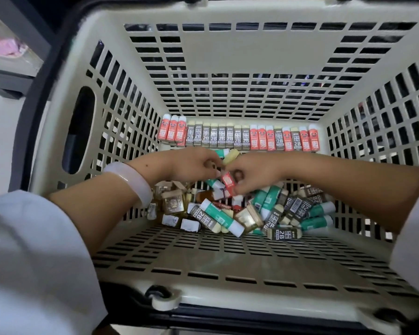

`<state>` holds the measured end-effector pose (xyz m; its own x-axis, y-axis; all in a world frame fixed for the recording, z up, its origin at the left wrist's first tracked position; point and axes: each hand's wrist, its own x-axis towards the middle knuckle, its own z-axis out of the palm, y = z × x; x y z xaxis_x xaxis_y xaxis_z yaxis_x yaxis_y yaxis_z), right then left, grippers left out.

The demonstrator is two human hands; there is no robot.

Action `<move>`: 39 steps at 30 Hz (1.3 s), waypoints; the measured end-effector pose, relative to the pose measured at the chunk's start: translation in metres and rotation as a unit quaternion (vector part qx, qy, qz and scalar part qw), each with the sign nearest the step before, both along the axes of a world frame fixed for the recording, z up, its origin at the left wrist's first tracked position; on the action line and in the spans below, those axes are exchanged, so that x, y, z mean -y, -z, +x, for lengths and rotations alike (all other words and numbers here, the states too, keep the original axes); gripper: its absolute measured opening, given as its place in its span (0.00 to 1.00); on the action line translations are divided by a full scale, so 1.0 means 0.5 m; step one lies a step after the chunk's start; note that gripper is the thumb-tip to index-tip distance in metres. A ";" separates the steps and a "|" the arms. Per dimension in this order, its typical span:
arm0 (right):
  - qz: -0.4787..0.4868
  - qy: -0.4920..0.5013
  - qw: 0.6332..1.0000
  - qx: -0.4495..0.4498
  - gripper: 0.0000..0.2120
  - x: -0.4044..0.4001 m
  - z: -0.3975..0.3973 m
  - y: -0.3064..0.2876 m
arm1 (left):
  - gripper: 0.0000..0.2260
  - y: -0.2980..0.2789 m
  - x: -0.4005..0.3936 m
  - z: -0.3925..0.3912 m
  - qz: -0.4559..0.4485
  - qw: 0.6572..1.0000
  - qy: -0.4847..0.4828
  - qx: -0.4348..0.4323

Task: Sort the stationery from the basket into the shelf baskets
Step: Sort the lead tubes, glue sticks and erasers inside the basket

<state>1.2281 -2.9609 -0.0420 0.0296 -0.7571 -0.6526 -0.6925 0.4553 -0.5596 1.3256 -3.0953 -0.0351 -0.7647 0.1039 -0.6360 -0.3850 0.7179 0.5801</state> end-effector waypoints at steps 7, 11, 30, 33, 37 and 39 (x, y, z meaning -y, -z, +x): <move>-0.108 0.307 0.925 0.197 0.04 0.017 -0.035 -0.017 | 0.15 -0.020 0.013 -0.005 0.145 0.973 -0.178 0.018; -0.147 0.441 0.860 0.211 0.07 0.032 -0.032 0.000 | 0.06 -0.030 0.032 -0.009 0.110 0.962 -0.248 -0.009; -0.161 0.579 0.799 -0.023 0.03 0.219 0.033 0.089 | 0.02 0.001 0.091 -0.017 -0.088 0.904 -0.418 -0.030; -0.155 0.547 0.823 -0.012 0.07 0.209 0.028 0.080 | 0.04 -0.004 0.084 -0.014 -0.051 0.894 -0.443 -0.045; -0.170 0.577 0.785 0.147 0.12 0.173 0.016 0.051 | 0.03 -0.016 0.074 -0.014 0.032 0.864 -0.499 -0.048; -0.171 0.564 0.764 0.263 0.08 0.165 0.020 0.037 | 0.06 -0.020 0.069 -0.014 0.070 0.854 -0.513 -0.049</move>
<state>1.2383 -3.0432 -0.0607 -0.5766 -0.6185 -0.5338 0.3941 0.3618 -0.8449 1.3185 -3.1296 -0.0249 -0.5487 -0.5829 -0.5993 -0.7138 -0.0465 0.6988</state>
